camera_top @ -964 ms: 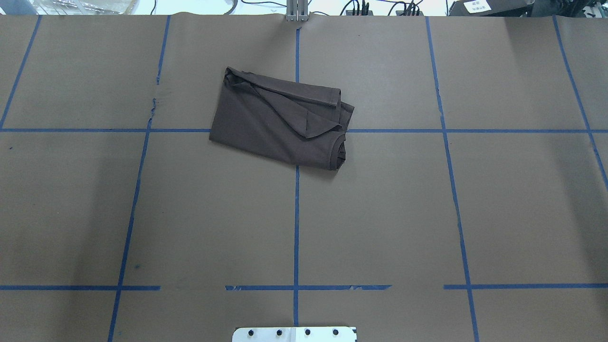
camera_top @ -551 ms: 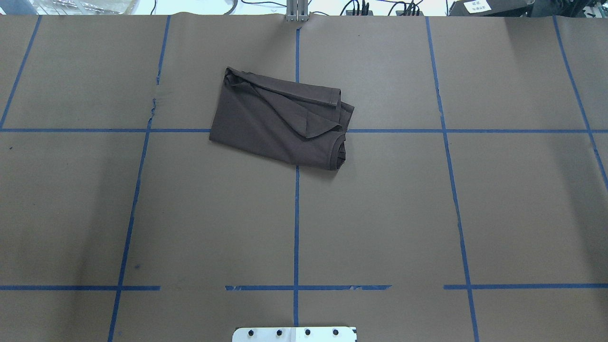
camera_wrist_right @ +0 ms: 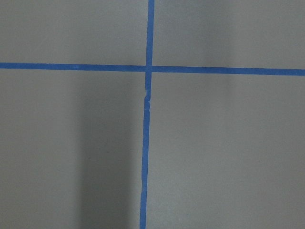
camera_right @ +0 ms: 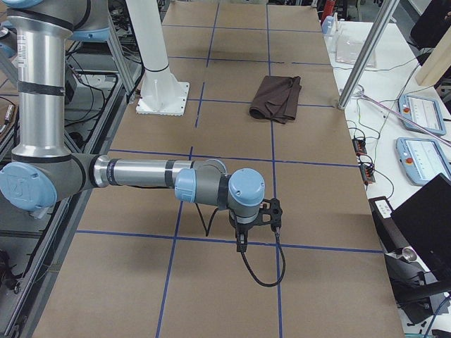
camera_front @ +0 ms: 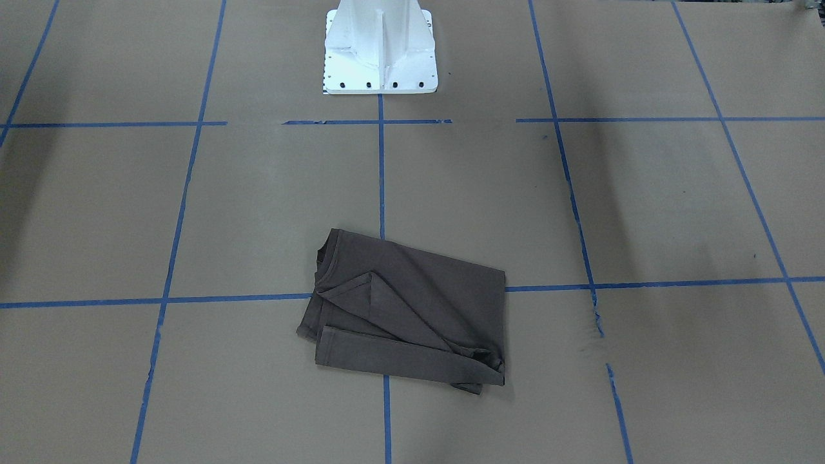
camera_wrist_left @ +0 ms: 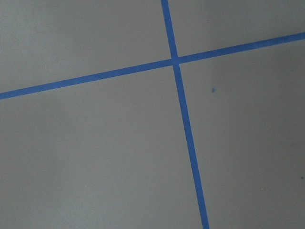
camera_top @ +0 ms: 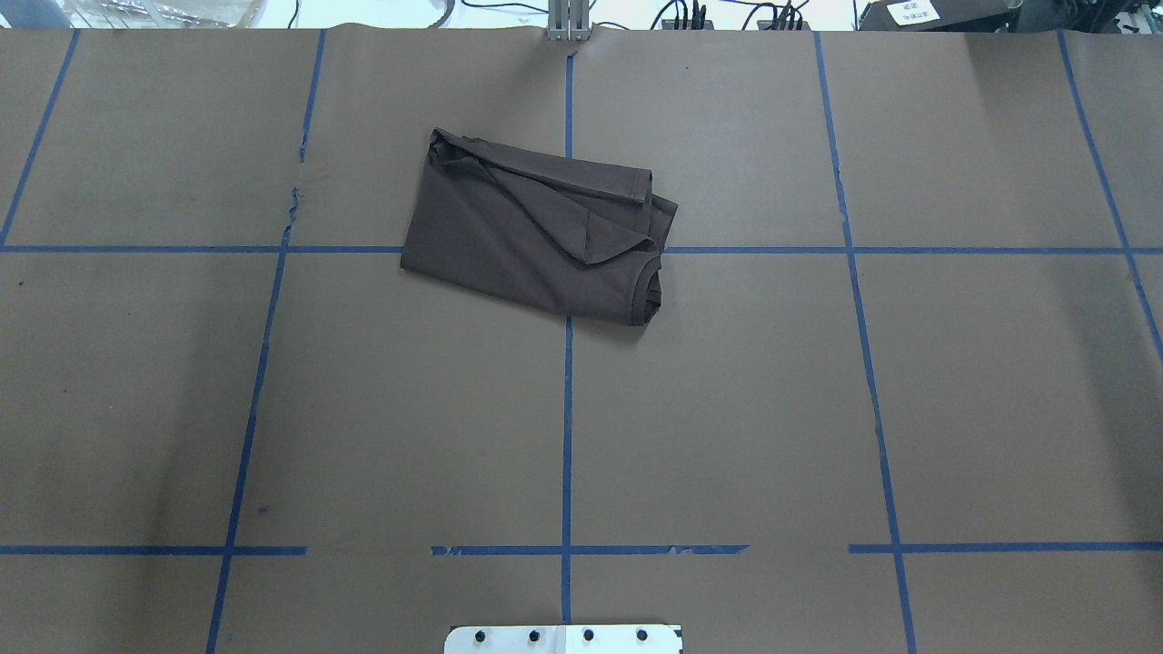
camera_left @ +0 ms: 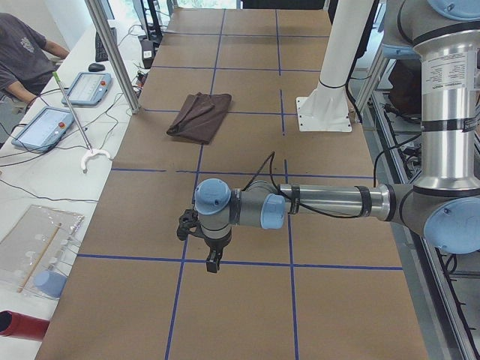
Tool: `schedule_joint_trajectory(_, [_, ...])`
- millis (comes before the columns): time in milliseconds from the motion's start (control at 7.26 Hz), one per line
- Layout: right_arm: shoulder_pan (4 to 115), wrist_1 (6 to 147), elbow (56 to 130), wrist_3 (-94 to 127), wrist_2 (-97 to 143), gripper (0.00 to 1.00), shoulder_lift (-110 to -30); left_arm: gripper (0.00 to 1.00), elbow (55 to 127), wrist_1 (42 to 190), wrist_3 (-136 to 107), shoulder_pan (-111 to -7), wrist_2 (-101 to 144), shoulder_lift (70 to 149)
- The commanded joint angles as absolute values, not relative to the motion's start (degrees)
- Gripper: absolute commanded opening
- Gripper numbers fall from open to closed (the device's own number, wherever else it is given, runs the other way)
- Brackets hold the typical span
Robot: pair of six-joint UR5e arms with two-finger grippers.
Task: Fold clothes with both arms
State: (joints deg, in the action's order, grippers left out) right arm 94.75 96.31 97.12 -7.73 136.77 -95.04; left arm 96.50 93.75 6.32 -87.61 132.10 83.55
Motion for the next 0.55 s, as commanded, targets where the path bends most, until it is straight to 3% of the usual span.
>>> schedule_joint_trajectory(0, [94.75,96.24,97.21,-7.73,136.67,1.0,-95.01,1.0,96.42,93.78,5.63,-87.63,132.1,83.41])
schedule_joint_trajectory(413, [94.75,96.33,97.29,-7.56,136.76,1.0,-94.92,1.0,96.5,93.95,-3.34,-87.63,132.28,83.58])
